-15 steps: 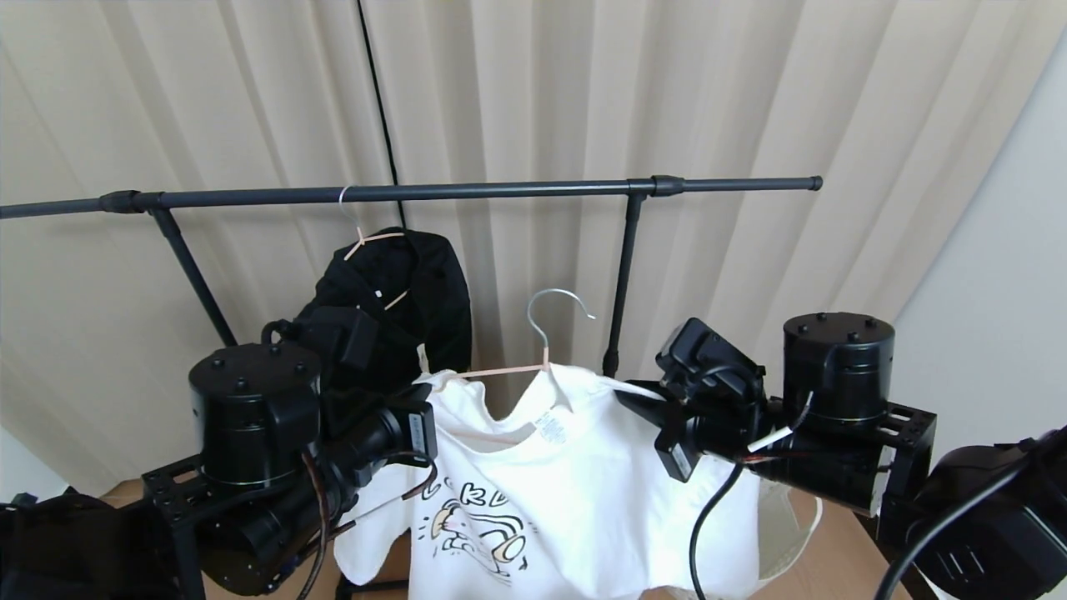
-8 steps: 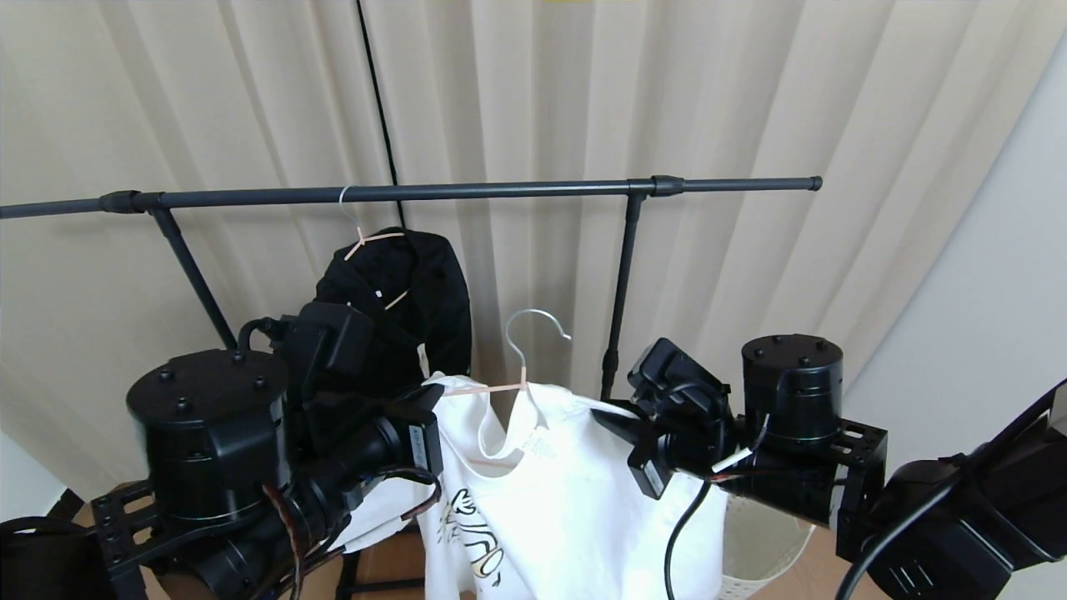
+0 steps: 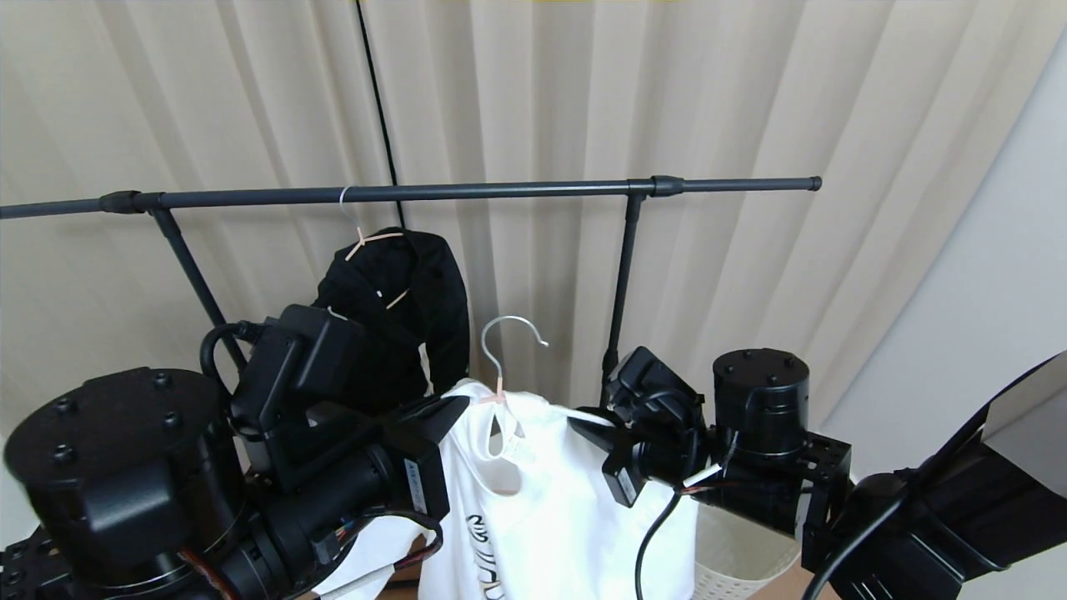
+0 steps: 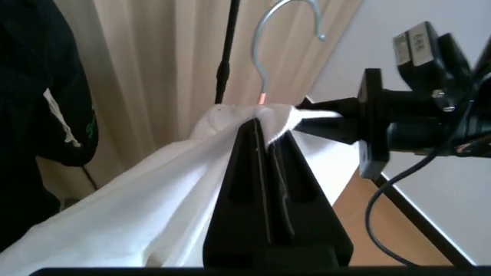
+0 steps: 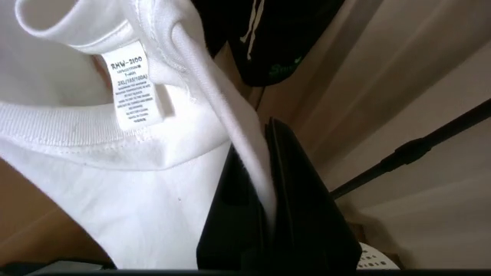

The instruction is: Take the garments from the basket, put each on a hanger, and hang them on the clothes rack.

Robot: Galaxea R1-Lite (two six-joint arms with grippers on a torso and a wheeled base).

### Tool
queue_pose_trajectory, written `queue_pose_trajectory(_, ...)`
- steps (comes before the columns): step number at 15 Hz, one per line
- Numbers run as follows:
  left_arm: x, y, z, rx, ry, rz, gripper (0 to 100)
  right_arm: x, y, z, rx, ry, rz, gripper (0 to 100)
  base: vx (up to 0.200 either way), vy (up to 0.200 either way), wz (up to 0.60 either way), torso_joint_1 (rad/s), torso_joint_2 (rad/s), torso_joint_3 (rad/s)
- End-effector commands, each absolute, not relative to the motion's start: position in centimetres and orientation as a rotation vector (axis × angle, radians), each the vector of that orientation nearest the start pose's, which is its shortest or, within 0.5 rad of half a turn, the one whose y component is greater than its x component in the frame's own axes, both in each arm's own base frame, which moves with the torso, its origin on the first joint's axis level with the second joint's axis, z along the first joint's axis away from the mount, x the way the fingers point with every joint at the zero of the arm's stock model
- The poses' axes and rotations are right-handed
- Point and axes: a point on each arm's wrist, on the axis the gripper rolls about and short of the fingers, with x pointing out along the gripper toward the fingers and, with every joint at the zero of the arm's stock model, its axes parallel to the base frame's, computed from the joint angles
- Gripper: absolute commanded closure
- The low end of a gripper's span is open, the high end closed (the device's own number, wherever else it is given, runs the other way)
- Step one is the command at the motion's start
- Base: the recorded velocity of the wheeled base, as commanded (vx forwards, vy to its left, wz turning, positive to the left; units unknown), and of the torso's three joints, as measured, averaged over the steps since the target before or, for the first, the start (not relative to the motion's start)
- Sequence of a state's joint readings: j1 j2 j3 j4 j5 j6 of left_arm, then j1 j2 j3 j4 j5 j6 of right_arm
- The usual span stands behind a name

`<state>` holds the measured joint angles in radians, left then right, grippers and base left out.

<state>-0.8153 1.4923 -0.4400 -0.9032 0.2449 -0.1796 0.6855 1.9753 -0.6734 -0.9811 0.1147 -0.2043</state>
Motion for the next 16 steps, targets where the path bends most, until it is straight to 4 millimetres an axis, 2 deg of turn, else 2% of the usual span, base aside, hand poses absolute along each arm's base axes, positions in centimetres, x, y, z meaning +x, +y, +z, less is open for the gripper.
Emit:
queue_pose_trajectory(1, 15.7, -16.4, 17.2, -0.107, 0.175, -0.573, 100, 25.6, 22.0, 8.8, -0.277, 0.250, 0.838, 100, 0.000, 0.000, 0.00, 0.000, 0.00, 0.000)
queue_pose_trajectory(12, 16.4, -16.7, 16.3, -0.088, 0.203, -0.544, 100, 25.7, 21.9, 10.4, -0.164, 0.140, 0.827, 100, 0.000, 0.000, 0.00, 0.000, 0.00, 0.000)
queue_pose_trajectory(16, 16.5, -16.7, 15.9, -0.077, 0.219, -0.542, 100, 25.3, 21.6, 11.9, -0.128, 0.101, 0.825, 100, 0.000, 0.000, 0.00, 0.000, 0.00, 0.000)
